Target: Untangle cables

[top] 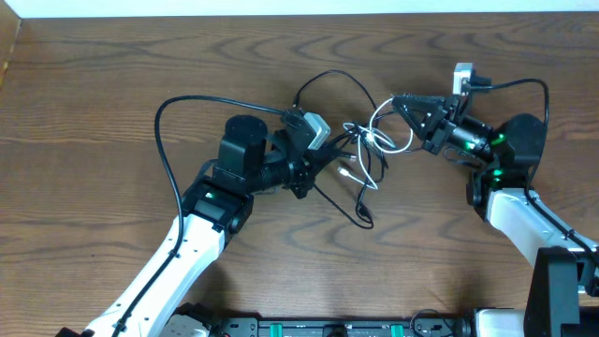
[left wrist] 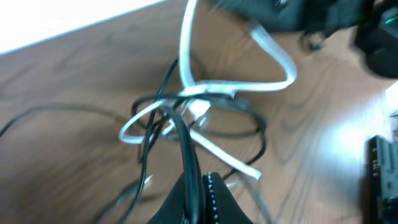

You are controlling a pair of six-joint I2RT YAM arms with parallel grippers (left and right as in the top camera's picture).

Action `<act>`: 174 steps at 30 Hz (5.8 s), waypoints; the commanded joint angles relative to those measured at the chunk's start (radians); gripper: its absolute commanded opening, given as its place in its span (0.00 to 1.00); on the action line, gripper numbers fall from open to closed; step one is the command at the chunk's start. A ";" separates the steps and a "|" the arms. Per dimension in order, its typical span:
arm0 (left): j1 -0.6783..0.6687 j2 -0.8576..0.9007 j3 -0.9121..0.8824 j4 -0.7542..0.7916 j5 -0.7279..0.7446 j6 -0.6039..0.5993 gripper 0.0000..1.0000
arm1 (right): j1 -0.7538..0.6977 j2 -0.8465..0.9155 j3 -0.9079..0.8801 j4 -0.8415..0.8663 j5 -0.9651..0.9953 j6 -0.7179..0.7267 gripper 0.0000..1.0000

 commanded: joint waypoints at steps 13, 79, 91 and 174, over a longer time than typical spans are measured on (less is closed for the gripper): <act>-0.002 0.002 0.007 -0.201 -0.135 0.119 0.08 | -0.060 -0.003 0.003 -0.089 -0.034 0.087 0.01; -0.096 0.002 0.007 -0.024 -0.119 0.078 0.08 | 0.014 -0.004 0.002 -0.467 0.348 -0.007 0.01; -0.039 -0.003 0.008 -0.060 -0.461 -0.106 0.08 | -0.108 -0.004 0.002 -0.467 0.141 -0.008 0.01; -0.002 -0.127 0.008 0.539 -0.022 -0.414 0.08 | 0.230 -0.003 0.002 -0.252 0.096 -0.595 0.01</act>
